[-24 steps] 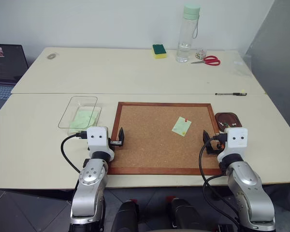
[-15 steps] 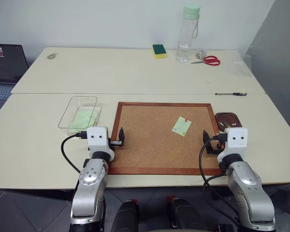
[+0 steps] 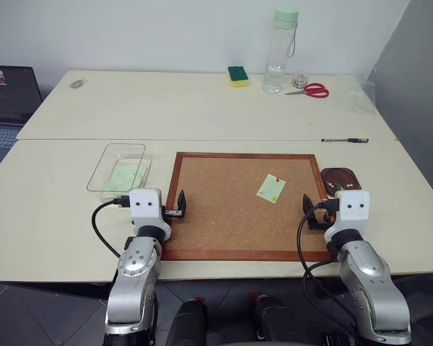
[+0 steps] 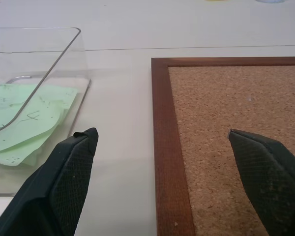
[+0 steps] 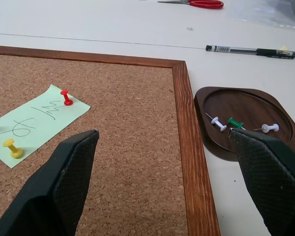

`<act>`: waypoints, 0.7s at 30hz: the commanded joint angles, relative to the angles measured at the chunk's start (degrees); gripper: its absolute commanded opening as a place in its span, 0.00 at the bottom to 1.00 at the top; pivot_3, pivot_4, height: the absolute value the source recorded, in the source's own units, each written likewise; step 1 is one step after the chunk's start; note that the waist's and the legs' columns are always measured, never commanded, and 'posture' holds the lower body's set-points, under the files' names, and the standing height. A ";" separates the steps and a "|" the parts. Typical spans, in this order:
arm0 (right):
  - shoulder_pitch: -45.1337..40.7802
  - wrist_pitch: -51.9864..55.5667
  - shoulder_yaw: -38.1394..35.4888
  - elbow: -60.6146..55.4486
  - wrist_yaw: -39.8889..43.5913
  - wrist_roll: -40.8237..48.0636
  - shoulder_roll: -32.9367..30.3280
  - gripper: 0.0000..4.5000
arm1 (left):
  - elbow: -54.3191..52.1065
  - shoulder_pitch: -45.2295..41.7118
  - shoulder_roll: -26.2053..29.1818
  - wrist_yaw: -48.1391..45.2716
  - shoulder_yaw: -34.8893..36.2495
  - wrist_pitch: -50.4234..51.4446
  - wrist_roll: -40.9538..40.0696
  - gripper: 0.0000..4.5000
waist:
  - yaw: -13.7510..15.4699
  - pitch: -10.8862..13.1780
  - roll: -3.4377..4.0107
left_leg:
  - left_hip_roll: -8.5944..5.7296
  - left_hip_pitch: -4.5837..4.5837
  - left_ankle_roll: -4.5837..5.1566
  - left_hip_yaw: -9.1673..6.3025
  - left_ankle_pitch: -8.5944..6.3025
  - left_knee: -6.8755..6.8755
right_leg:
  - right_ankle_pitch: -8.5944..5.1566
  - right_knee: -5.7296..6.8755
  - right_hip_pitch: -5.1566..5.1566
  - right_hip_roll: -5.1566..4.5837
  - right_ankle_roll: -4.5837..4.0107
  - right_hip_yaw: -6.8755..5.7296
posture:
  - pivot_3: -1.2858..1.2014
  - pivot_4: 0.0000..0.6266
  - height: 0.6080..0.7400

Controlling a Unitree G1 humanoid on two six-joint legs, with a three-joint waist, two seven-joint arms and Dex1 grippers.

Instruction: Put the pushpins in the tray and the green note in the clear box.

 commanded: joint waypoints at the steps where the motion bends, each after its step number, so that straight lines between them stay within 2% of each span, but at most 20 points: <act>1: -0.37 -1.48 -0.55 -1.56 0.38 0.09 -0.50 1.00 | -2.74 -0.62 0.94 -2.29 -0.09 -0.64 -1.53 0.99 | 0.00 0.00 0.00 | 0.00 0.00 0.00 0.00 0.00 0.00 | 0.00 0.00 0.00 0.00 0.00 0.00 | 0.52 0.24 1.00; 10: -2.56 -2.82 0.02 0.66 6.60 2.31 -4.27 1.00 | -1.76 -3.06 6.41 -13.35 -3.69 -1.56 -4.75 0.99 | -0.02 0.00 0.00 | 0.00 0.01 0.00 0.03 0.00 0.00 | -0.05 0.00 0.00 0.00 -0.09 0.00 | 0.52 0.24 1.00; 16: -6.01 -3.84 -0.50 3.31 10.58 4.28 -6.85 1.00 | -0.03 -5.99 7.61 -17.51 -3.62 -1.64 -7.24 0.99 | 0.00 0.00 0.00 | 0.00 0.02 0.00 0.02 0.00 0.00 | -0.02 0.00 0.00 0.01 -0.03 -0.02 | 0.52 0.24 1.00; 21: -8.64 -4.25 1.01 6.13 14.22 5.68 -8.26 1.00 | 1.38 -8.29 9.54 -23.60 -5.91 -0.96 -9.57 0.82 | -0.01 0.00 0.00 | -0.03 0.02 0.00 0.03 0.00 -0.01 | -0.01 0.01 0.01 0.01 -0.02 -0.03 | 0.52 0.24 1.00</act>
